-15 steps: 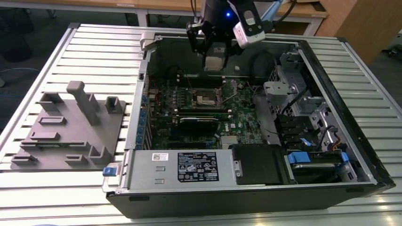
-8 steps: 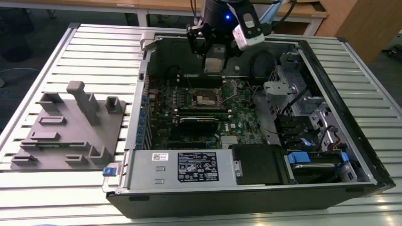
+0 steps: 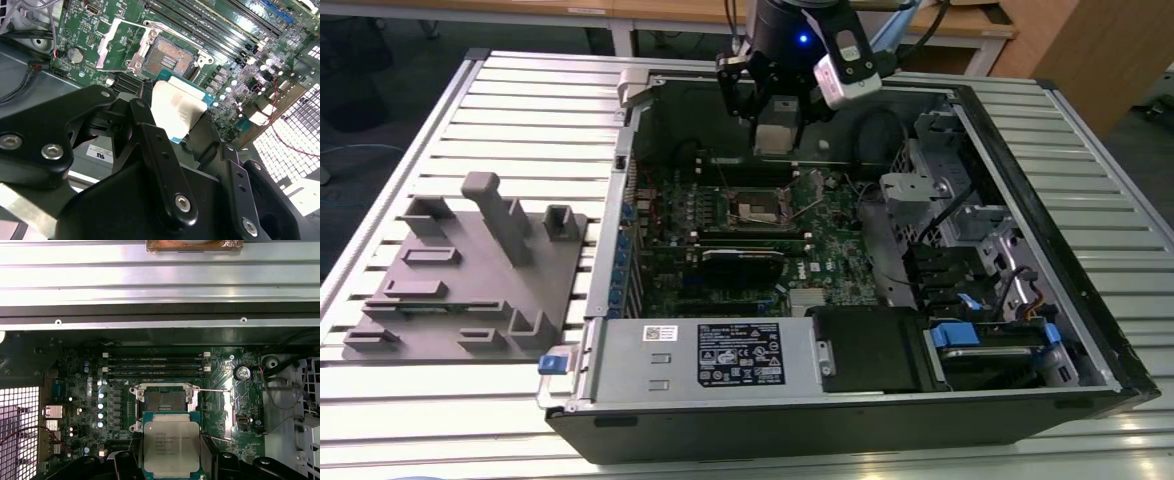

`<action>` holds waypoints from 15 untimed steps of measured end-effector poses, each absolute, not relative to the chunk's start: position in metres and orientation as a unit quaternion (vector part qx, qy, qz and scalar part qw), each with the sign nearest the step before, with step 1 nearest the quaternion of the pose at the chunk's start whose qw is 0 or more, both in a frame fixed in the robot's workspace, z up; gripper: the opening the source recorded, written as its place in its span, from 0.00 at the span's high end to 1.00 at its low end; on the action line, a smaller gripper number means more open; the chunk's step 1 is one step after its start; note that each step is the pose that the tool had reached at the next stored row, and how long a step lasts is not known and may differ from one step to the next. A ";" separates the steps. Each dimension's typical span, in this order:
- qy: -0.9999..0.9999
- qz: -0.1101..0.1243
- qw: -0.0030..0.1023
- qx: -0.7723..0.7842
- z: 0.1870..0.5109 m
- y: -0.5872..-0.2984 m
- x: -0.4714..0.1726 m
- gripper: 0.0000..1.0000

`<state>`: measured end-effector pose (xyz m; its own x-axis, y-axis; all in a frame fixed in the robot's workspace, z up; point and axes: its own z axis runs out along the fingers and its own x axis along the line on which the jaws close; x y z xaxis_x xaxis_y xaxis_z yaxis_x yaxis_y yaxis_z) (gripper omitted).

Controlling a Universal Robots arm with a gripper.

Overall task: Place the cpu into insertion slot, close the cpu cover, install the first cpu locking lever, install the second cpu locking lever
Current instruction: 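Place the cpu into insertion slot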

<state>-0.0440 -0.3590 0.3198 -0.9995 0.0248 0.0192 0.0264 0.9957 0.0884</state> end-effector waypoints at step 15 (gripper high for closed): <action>-0.999 -0.044 0.009 -0.013 0.316 -0.359 -0.044 0.46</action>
<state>-0.0440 -0.3590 0.3164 -0.9995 0.0248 0.0192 0.0264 0.9957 0.0884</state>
